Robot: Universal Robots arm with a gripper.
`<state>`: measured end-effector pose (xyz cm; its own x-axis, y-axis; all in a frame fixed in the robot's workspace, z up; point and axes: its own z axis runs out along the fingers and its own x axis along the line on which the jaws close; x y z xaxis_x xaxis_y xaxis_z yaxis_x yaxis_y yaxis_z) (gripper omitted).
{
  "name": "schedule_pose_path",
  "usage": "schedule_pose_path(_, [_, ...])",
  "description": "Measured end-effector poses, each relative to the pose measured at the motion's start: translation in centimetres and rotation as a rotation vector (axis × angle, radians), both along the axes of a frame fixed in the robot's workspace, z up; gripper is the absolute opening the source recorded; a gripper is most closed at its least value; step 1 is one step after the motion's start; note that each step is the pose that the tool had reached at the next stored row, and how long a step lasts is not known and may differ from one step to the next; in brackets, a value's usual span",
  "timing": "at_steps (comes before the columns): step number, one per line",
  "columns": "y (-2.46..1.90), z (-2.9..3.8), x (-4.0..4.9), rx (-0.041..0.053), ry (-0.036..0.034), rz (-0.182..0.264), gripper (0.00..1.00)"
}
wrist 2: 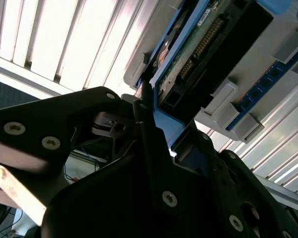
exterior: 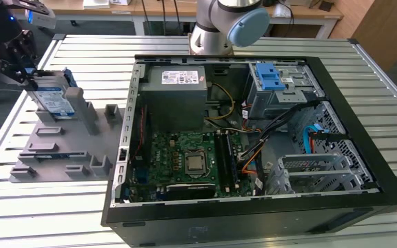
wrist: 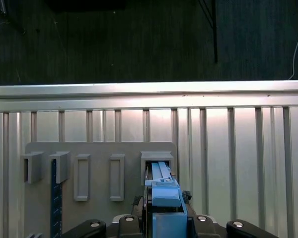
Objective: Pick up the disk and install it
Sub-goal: 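Pick up the disk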
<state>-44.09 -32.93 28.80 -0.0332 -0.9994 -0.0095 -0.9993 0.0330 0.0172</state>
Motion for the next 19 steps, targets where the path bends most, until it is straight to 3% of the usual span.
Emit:
schedule_pose_path(2, [0.00,0.00,0.00,0.0000,0.0000,-0.001,0.38])
schedule_pose_path(3, [0.00,0.00,0.00,0.0000,0.0000,-0.001,0.45])
schedule_pose_path(7, [0.00,0.00,0.00,0.0000,0.0000,-0.003,0.45])
schedule_pose_path(9, [0.00,0.00,0.00,-0.0001,0.0000,-0.004,0.43])
schedule_pose_path(10, [0.00,0.00,0.00,-0.0001,0.0001,-0.004,0.36])
schedule_pose_path(19, [0.00,0.04,0.00,0.0000,0.0001,-0.007,0.36])
